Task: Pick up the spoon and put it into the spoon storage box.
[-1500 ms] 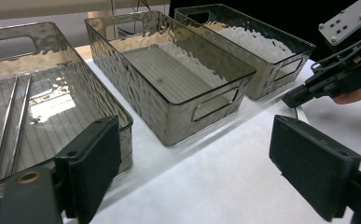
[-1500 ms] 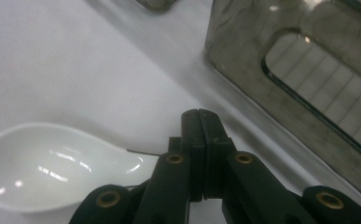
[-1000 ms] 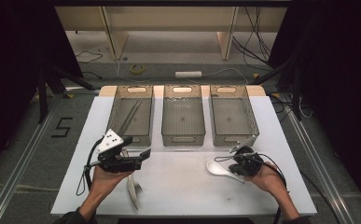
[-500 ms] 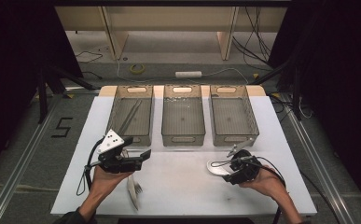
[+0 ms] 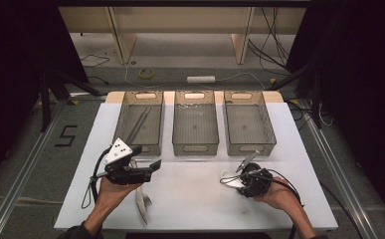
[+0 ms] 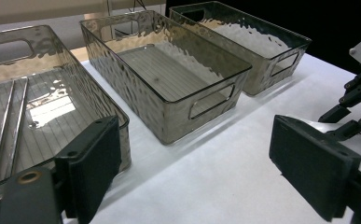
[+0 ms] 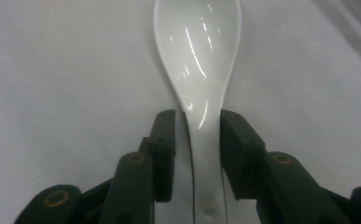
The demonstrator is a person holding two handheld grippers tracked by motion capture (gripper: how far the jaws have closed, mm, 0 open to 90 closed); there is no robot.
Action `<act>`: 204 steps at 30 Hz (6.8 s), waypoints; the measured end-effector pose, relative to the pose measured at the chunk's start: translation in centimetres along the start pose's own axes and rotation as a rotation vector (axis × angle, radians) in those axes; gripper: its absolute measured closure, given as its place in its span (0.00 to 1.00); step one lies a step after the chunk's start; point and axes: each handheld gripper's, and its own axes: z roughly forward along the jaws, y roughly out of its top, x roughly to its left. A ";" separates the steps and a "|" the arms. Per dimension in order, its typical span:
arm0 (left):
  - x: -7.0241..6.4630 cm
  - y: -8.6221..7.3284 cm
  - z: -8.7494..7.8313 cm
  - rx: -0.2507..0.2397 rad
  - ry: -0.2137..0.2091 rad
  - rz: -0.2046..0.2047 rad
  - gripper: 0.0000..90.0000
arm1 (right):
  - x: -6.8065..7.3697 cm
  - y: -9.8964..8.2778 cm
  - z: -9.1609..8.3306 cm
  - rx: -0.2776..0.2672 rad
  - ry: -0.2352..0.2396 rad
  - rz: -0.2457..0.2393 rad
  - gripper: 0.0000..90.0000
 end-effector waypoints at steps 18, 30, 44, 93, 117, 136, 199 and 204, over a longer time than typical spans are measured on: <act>0.0 0.0 0.0 -0.001 0.001 0.004 0.18 | -0.6 0.2 -0.9 -0.027 0.031 0.016 0.83; 0.1 0.0 -0.1 -0.012 0.002 -0.003 0.18 | -1.3 0.8 -3.4 -0.147 0.052 0.035 0.83; 0.3 0.0 -0.3 -0.038 -0.004 -0.015 0.18 | -2.3 6.1 -5.2 -0.248 0.022 0.006 0.84; 0.4 0.0 -0.4 -0.045 -0.006 -0.022 0.18 | -6.3 18.5 -1.0 -0.226 -0.030 0.141 0.84; 0.5 0.1 -0.8 -0.096 -0.002 -0.038 0.18 | -5.1 20.5 1.8 -0.171 0.002 0.142 0.80; 1.3 0.0 -1.0 -0.092 0.026 -0.054 0.18 | -3.8 18.1 -1.9 -0.302 0.016 0.111 0.44; 3.3 -0.5 2.4 0.159 0.057 -0.044 0.20 | 1.6 -4.7 -4.7 -0.778 0.061 0.262 0.30; 3.6 -0.6 2.9 0.190 0.046 -0.035 0.23 | 1.8 -4.8 -4.6 -0.767 0.060 0.258 0.28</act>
